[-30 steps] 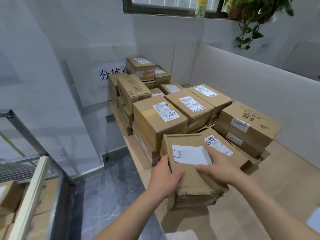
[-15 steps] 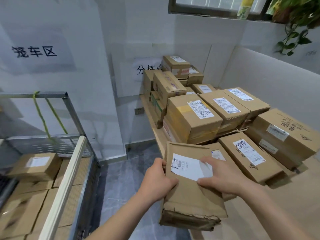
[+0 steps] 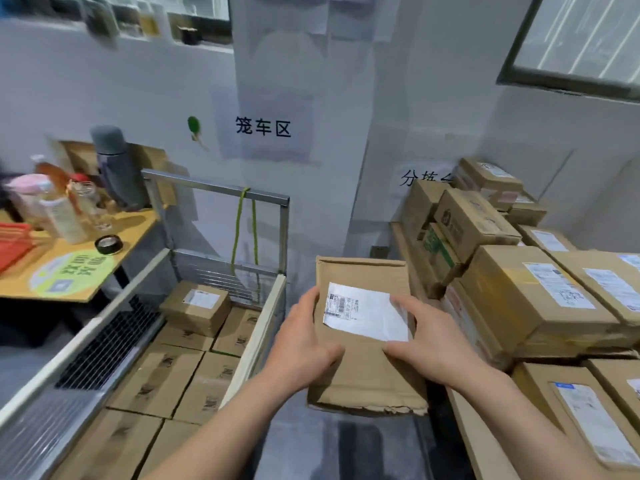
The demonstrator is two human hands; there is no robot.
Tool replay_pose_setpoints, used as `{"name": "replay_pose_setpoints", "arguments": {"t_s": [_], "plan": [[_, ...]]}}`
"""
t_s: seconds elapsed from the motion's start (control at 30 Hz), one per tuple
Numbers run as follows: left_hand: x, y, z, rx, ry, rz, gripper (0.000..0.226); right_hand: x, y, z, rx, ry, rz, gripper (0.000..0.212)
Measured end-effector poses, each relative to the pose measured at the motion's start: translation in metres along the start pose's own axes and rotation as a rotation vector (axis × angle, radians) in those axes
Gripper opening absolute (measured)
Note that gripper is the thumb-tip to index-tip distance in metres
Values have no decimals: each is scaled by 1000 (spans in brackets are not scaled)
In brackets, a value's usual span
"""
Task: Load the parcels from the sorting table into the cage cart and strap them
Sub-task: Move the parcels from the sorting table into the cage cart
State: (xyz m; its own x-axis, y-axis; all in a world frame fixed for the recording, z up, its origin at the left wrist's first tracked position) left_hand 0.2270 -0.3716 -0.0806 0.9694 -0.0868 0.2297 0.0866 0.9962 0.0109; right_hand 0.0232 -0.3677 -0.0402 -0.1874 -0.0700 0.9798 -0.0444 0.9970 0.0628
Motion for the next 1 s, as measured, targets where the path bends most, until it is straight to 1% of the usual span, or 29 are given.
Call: {"name": "replay_pose_setpoints", "arguments": {"t_s": [0.07, 0.13, 0.3, 0.47, 0.67, 0.8, 0.9, 1.0], "plan": [[37, 0, -1, -38, -49, 38, 99, 1, -15, -39, 42, -25, 42, 84], [74, 2, -4, -48, -94, 89, 104, 2, -28, -77, 98, -77, 85, 85], [160, 6, -11, -89, -110, 262, 103, 3, -58, -168, 296, -162, 168, 81], [232, 5, -28, -70, -164, 411, 107, -11, -93, -244, 490, -216, 175, 82], [291, -14, -73, 42, -183, 578, 115, -49, -154, -316, 641, -245, 84, 85], [316, -45, -118, 152, -155, 676, 116, -90, -216, -353, 752, -262, -13, 81], [322, -73, -158, 257, -118, 729, 113, -135, -267, -373, 829, -271, -110, 75], [319, -94, -200, 392, -82, 772, 111, -186, -304, -387, 900, -208, -243, 70]]}}
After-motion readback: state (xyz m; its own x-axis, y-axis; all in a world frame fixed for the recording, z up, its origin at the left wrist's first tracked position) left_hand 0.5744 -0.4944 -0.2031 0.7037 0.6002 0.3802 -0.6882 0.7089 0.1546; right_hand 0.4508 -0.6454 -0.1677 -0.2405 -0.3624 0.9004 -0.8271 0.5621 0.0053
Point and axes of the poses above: each hand's wrist, its own y-axis away from the middle knuckle, its own x-axis out of the back of the hand, z = x × y, the point moved 7 cm from there along -y, towards the middle knuckle, and after that the axes turned 14 degrees about y, right-handed, at the moved point
